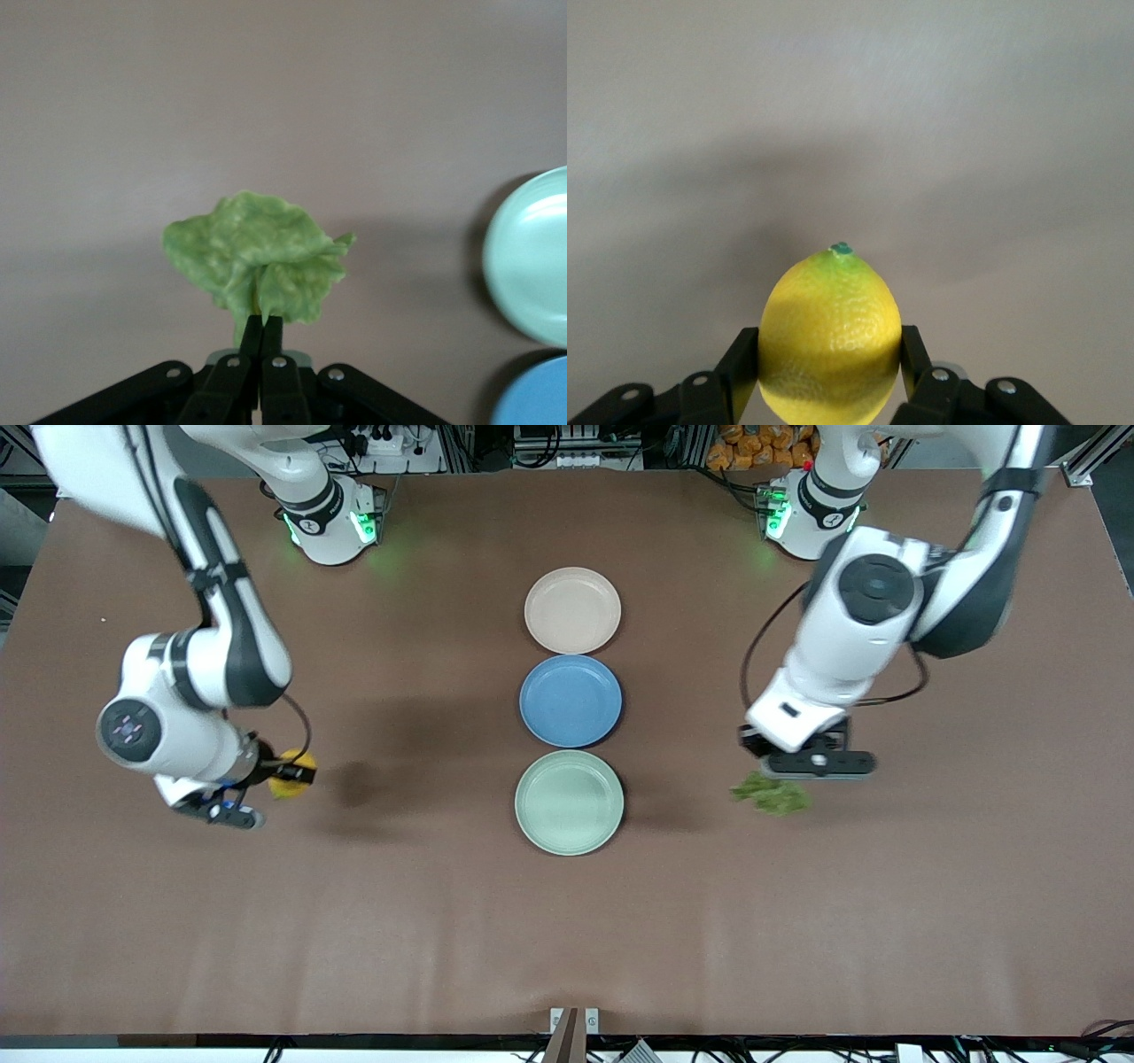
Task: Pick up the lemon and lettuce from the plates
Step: 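Lift the lemon with the right gripper while the left gripper lifts lettuce, then lower and release the lemon and lettuce onto the table beside the plates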
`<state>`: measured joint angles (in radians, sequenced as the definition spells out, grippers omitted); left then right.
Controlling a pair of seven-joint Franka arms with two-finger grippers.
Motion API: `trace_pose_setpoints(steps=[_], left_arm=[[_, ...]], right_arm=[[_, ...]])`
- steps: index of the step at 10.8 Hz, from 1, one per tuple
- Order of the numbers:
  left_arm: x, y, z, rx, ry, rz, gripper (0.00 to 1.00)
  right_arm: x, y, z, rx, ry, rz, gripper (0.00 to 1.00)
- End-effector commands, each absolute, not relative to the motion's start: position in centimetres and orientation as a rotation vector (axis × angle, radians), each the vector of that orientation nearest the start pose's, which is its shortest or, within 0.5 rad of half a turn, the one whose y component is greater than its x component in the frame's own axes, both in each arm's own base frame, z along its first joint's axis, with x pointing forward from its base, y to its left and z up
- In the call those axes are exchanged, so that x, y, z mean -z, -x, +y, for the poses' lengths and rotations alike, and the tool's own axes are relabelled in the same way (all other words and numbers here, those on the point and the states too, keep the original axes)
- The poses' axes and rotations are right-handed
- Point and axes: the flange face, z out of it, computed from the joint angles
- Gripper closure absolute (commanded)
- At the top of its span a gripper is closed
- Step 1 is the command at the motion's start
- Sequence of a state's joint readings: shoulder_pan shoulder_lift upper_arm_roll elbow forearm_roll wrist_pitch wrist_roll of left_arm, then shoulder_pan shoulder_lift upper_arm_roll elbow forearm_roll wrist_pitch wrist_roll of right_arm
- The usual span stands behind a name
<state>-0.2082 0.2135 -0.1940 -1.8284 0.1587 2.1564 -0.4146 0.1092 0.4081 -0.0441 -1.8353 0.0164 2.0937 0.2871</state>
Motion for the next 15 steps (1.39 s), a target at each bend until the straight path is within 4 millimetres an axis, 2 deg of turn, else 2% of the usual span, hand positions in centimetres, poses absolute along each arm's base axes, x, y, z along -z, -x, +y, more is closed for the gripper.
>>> trace_pose_setpoints(steps=[1,2,3,4,5,6,7,8,9,11,13,15], left_arm=[[-40.3,-56.6,-13.2,0.073,3.118,0.136,1.00],[-38.9,-57.1,-9.4,0.032,3.126,0.144,1.00],[-37.4,-57.7,-6.5,-0.007,3.135,0.120,1.00],[-35.8,-58.1,-5.2,-0.027,3.141,0.094,1.00],[-33.5,-58.6,-3.6,-0.053,3.151,0.051,1.00],[-31.1,-58.9,-3.2,-0.064,3.161,0.038,1.00],[-29.1,-59.0,-2.3,-0.061,3.169,0.013,1.00],[-27.6,-59.0,-2.4,-0.051,3.176,0.012,1.00],[-26.2,-59.1,-2.4,-0.053,3.182,0.008,1.00],[-24.9,-59.2,-2.5,-0.053,3.187,0.008,1.00],[-24.8,-59.2,-2.9,-0.053,3.187,0.010,1.00],[-24.6,-59.3,-3.3,-0.056,3.189,0.005,1.00]], right_arm=[[-26.1,-68.1,-0.9,-0.165,3.193,0.245,1.00],[-24.0,-69.2,-3.4,-0.115,3.195,0.201,1.00],[-21.9,-69.7,-4.7,-0.058,3.198,0.109,1.00],[-20.6,-70.2,-6.2,0.007,3.198,0.071,1.00],[-20.2,-70.2,-6.4,0.020,3.197,0.071,1.00],[-20.5,-70.2,-6.0,0.016,3.194,0.083,0.99],[-20.7,-70.2,-5.9,0.009,3.193,0.080,0.33],[-20.8,-69.8,-6.2,-0.052,3.190,0.084,0.00],[-21.3,-69.2,-5.9,-0.147,3.187,0.072,0.00],[-23.5,-68.0,-5.5,-0.291,3.173,0.060,0.00],[-25.5,-66.8,-5.6,-0.366,3.156,0.025,0.00],[-26.8,-64.4,-5.8,-0.388,3.139,0.041,0.00]])
